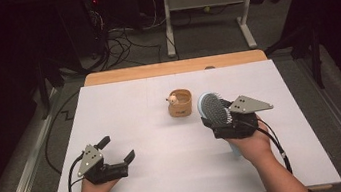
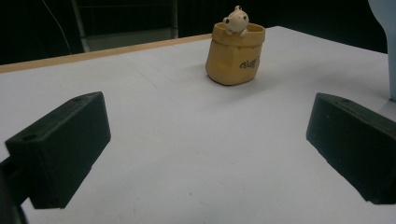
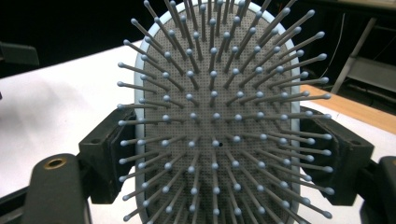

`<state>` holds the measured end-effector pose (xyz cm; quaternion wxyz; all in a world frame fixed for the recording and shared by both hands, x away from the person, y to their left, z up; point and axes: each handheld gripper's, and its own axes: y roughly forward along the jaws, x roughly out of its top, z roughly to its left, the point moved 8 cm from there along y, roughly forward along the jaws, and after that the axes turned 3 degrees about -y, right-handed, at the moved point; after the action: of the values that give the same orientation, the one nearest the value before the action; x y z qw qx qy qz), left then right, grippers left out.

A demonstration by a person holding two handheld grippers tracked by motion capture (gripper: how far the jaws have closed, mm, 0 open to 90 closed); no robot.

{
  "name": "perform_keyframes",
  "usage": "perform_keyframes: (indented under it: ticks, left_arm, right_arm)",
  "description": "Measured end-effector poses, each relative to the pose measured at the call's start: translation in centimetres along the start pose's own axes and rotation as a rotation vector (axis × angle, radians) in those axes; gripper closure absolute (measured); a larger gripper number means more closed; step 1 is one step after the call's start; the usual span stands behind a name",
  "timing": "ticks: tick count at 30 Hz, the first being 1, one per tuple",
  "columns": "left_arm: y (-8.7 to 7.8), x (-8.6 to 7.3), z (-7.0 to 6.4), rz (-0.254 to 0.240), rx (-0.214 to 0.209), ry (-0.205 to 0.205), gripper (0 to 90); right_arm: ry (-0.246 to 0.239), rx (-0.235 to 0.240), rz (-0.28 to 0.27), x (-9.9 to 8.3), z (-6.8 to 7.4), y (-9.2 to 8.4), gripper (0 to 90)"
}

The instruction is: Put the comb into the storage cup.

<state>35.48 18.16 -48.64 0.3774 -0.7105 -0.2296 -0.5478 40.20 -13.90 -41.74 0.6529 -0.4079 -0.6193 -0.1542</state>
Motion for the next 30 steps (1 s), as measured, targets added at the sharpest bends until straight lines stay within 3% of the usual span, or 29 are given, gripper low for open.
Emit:
perform_keyframes:
  ticks: [16, 23, 30]
  left_arm:
    - [0.0, -0.1, -0.2, 0.019, 0.005, 0.006, 0.0]
    - [0.1, -0.2, -0.3, 0.033, 0.013, 0.007, 0.0]
    - [0.2, -0.2, -0.6, 0.036, 0.012, 0.015, 0.0]
  right_arm:
    - [0.000, -0.015, -0.117, 0.4, 0.5, -0.9, 20.6]
    - [0.027, -0.025, -0.190, 0.4, 0.2, -1.7, 20.6]
    - [0.043, -0.043, -0.192, -0.4, -0.6, -2.5, 20.6]
